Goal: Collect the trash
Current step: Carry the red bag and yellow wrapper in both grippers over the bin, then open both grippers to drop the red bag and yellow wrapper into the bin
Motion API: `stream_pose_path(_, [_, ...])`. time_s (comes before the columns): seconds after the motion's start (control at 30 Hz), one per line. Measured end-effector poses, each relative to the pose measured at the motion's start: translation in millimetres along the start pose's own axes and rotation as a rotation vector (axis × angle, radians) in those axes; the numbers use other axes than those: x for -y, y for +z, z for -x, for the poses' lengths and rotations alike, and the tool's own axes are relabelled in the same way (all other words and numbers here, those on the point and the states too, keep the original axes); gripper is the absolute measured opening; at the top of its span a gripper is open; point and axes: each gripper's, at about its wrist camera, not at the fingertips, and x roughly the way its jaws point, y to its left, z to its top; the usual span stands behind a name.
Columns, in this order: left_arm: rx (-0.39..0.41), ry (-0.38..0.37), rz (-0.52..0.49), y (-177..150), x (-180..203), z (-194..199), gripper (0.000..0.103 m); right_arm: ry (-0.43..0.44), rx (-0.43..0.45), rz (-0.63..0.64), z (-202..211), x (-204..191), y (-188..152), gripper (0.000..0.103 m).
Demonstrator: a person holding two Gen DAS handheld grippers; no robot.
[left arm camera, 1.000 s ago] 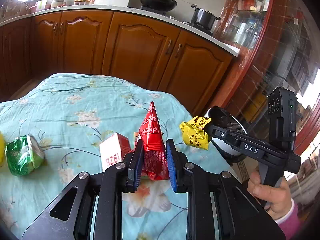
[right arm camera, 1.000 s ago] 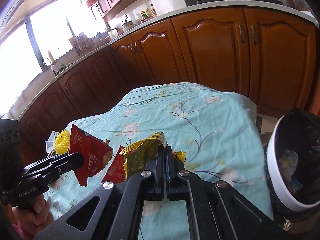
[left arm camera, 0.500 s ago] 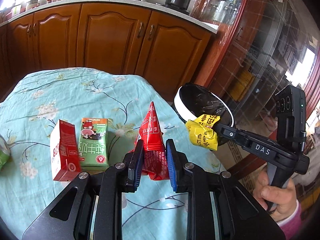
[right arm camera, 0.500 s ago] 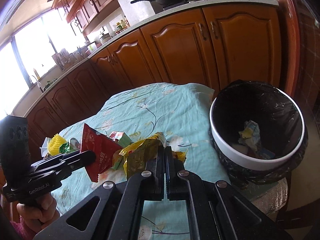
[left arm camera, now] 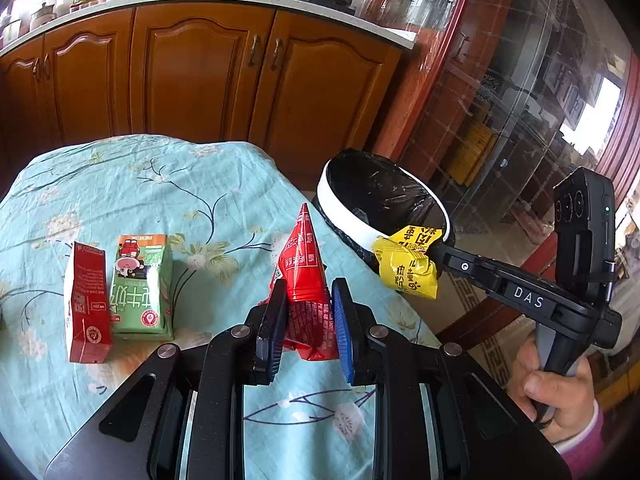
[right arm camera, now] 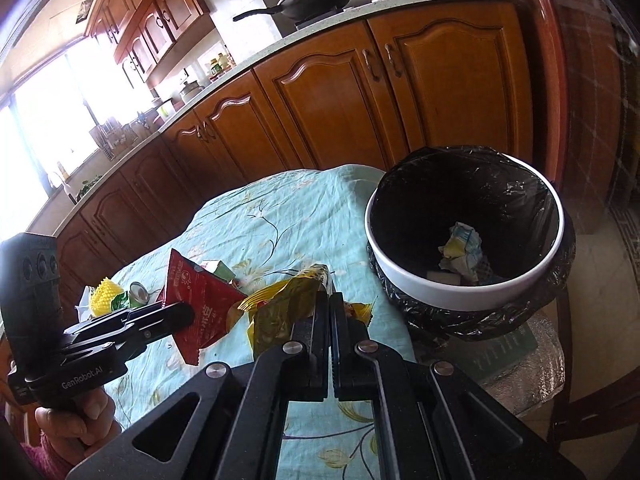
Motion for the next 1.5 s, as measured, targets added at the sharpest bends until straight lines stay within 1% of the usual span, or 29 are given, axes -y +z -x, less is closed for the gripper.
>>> stream_pose_path(0.5, [-0.011,-0.013,-0.047,13.8,19.8,-14.6,0.02,-0.022,0.035,-0.032,13.1,24.2,5.3,0.0])
stream_pose_path(0.8, [0.002,-0.032,-0.106,37.0,44.2,-29.2,0.02,-0.053,0.058,-0.059,18.2,48.2,16.6,0.0])
stream_pose_path(1.0, [-0.005,-0.045,-0.131,59.5,57.3,-51.8,0.02,-0.093,0.077,-0.072,19.3,67.0,30.9,0.0])
stream_pose_path(1.13, [-0.031,-0.062,-0.138,76.5,65.3,-71.8,0.02,-0.121,0.083,-0.072,15.6,78.8,43.9,0.0])
stream_pose_path(1.23, [-0.054,-0.058,-0.154,88.5,71.8,-89.2,0.02,-0.144,0.083,-0.076,10.9,88.8,52.6,0.0])
stream_pose_path(1.37, [-0.082,-0.052,-0.181,98.0,79.1,-108.6,0.02,-0.163,0.076,-0.079,3.4,100.8,62.6,0.0])
stream_pose_path(1.5, [-0.118,-0.045,-0.192,100.6,83.7,-126.8,0.02,-0.181,0.056,-0.078,-5.8,109.8,68.3,0.0])
